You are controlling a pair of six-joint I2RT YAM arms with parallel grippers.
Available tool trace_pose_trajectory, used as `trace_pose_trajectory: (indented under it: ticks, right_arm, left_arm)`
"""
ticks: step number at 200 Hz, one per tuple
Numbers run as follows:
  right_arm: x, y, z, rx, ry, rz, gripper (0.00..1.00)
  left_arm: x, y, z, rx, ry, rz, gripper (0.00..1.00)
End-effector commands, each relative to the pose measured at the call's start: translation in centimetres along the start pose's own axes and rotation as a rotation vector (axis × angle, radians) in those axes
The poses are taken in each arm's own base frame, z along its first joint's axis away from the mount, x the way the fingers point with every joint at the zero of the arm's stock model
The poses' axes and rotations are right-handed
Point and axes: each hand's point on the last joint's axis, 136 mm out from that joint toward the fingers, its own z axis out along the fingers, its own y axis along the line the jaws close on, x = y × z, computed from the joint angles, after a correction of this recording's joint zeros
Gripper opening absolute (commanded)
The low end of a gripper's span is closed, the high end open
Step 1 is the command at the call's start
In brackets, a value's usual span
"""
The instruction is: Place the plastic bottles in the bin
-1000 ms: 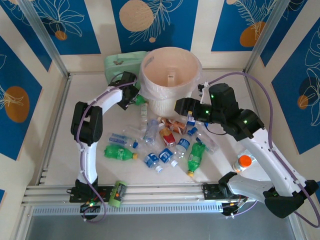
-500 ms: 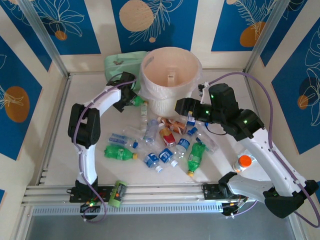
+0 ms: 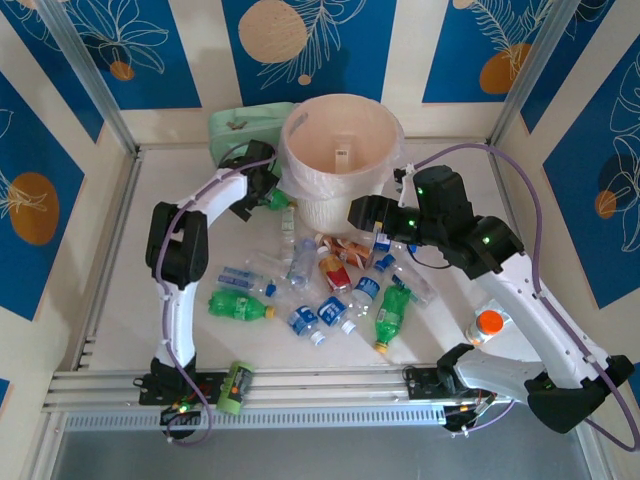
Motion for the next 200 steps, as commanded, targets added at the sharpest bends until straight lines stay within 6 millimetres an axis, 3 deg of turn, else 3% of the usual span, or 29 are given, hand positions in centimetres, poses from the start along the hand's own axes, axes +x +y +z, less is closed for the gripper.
trace_pose_trajectory:
  ticks: [1,58,98,135,166,200]
  right_arm:
    - [0.5,-0.4,0.2,0.008,0.016,-0.001,0.84]
    - [0.2,0.0,-0.5,0.006,0.005,-0.014,0.84]
    - [0.2,0.1,-0.7,0.002,0.002,-0.013,0.84]
    - [0.1,0.4,-0.8,-0.006,-0.004,-0.018,0.83]
    - [0.1,1.0,-1.1,-0.019,-0.005,-0.027,0.83]
    - [0.5,2.4,-1.0,-0.055,0.013,-0.059,0.83]
  left_arm:
    - [0.1,0.0,0.4,-0.028,-0.005,-0.036,0.94]
    - [1.6,2.6,2.5,-0.184,0.056,0.014,0.87]
    - [1.6,3.7,1.9,-0.218,0.051,0.044,0.8]
    - [0.9,4.2,0.4,-0.196,0.013,0.049,0.6]
    - [-0.2,3.9,-1.5,-0.144,-0.03,0.056,0.54]
    - [-2.1,2.2,-5.8,0.021,-0.101,0.05,0.53]
